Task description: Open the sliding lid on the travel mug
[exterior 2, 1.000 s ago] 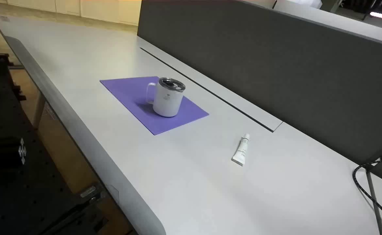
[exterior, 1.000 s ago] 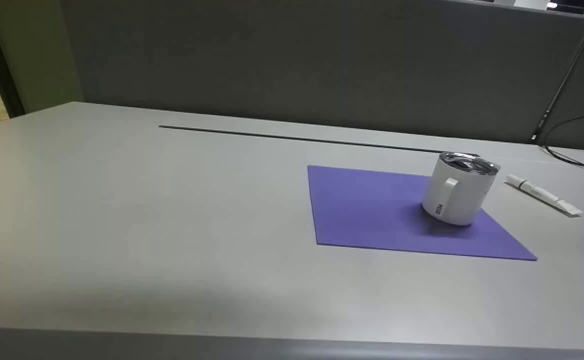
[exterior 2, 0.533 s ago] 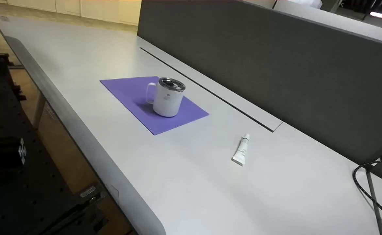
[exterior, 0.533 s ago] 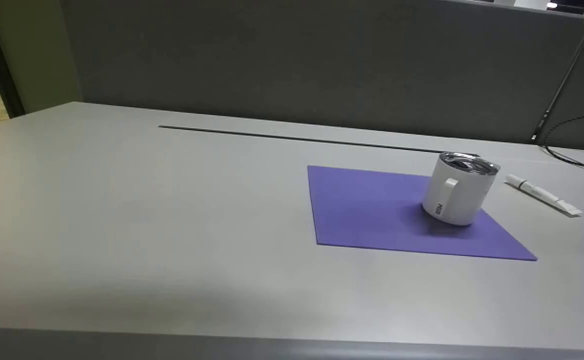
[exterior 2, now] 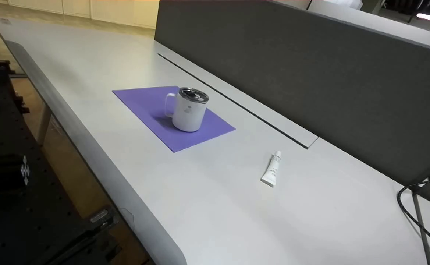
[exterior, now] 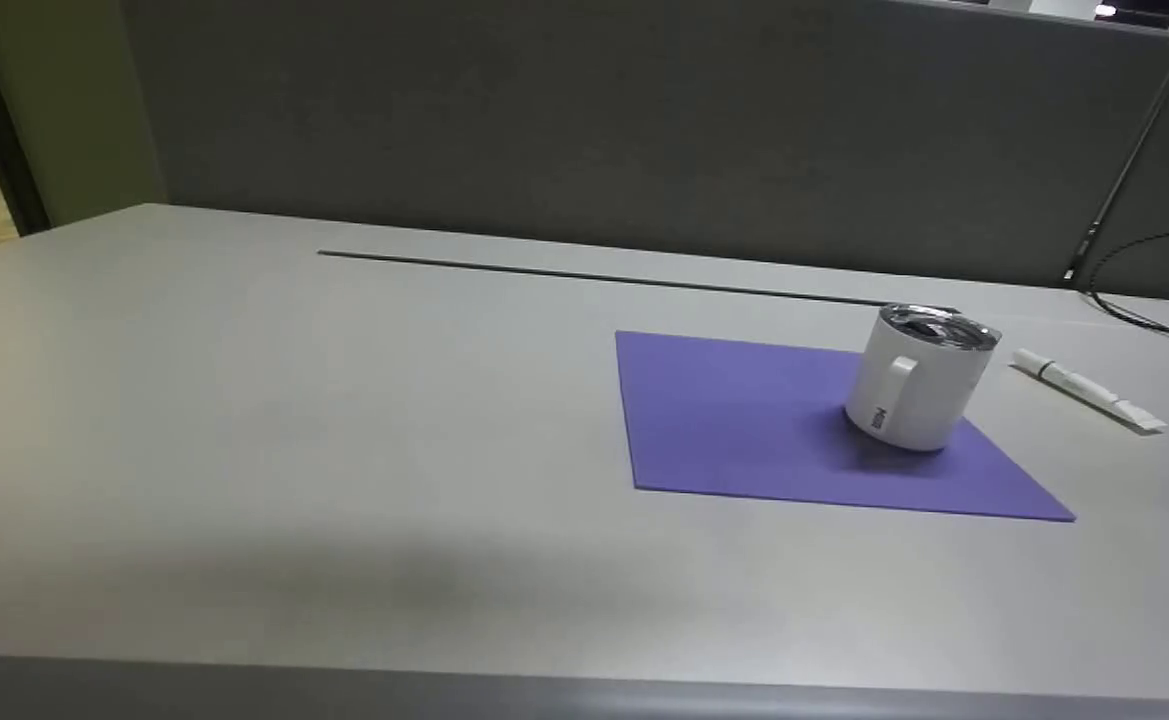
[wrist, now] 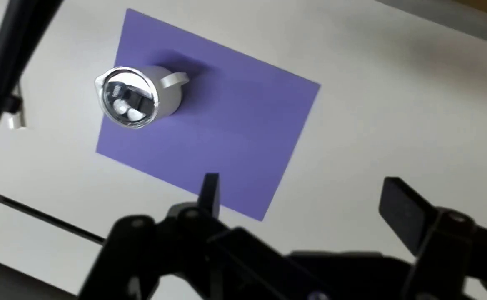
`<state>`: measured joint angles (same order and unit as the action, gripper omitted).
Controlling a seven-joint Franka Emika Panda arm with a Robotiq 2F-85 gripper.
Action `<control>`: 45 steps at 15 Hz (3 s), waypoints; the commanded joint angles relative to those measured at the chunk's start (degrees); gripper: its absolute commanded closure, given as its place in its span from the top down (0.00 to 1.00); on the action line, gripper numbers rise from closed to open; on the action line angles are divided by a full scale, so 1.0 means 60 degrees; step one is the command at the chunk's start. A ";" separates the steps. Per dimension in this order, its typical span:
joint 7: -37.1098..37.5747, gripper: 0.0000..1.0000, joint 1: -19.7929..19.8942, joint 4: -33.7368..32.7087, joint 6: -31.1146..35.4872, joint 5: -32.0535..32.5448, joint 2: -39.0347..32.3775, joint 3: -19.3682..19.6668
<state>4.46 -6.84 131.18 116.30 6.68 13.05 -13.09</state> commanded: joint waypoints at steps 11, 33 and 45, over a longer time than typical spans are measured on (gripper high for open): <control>0.2917 0.01 0.1600 0.1000 0.4404 0.3316 -0.2138 0.1873; 0.2065 0.00 0.1535 0.0910 0.5400 0.1630 -0.4125 0.2719; 0.0984 0.00 0.1469 0.0886 0.6214 0.0160 -0.4823 0.2930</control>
<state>10.97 2.66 137.20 153.55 8.63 -15.25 3.42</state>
